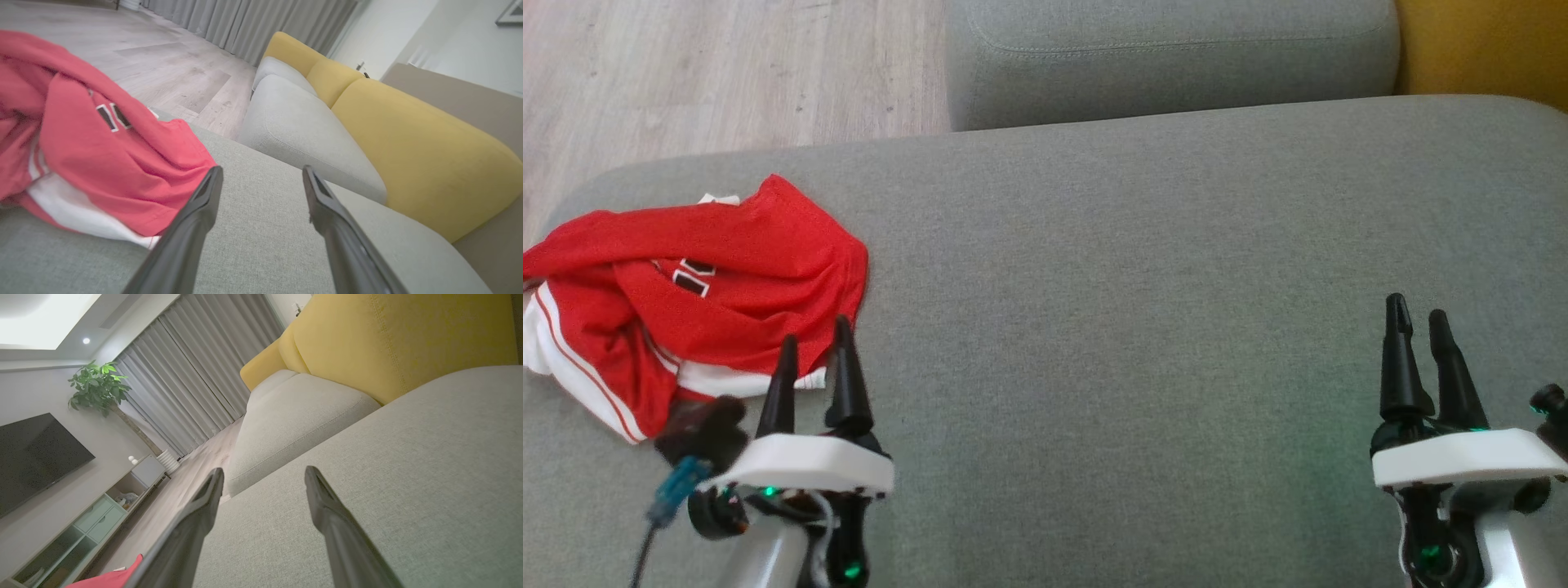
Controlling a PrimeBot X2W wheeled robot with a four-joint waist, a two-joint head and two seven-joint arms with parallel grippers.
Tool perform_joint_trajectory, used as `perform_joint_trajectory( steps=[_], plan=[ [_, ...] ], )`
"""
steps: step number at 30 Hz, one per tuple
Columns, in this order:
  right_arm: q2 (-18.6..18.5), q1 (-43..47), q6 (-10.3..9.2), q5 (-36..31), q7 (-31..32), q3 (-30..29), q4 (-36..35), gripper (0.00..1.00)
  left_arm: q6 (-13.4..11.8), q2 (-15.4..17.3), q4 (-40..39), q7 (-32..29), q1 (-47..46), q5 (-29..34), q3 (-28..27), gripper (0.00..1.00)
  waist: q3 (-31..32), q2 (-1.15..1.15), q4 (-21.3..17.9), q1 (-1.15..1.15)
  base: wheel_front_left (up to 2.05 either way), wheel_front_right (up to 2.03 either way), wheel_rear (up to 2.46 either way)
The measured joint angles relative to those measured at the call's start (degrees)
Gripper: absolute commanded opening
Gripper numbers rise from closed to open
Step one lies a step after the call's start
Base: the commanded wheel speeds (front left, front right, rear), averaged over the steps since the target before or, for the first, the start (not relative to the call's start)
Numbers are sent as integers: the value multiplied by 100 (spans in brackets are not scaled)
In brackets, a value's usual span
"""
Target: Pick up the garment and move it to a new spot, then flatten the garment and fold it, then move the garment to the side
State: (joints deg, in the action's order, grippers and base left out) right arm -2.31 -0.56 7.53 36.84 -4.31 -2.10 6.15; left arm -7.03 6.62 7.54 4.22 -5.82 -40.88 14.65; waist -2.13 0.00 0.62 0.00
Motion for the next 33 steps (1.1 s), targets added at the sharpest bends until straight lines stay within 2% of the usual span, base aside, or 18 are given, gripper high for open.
perform_joint_trajectory(
  steps=[8,33],
  plan=[
    [-1,0,0,-744,-107,110,-81,100,-485,294,70,143,-286,614,760,100,-35,0,-1,0,0,0,0],
    [-3,-5,0,-2989,-534,286,-215,100,-1544,862,528,553,-1167,2283,2743,100,-133,0,25,0,0,0,0]
  ],
)
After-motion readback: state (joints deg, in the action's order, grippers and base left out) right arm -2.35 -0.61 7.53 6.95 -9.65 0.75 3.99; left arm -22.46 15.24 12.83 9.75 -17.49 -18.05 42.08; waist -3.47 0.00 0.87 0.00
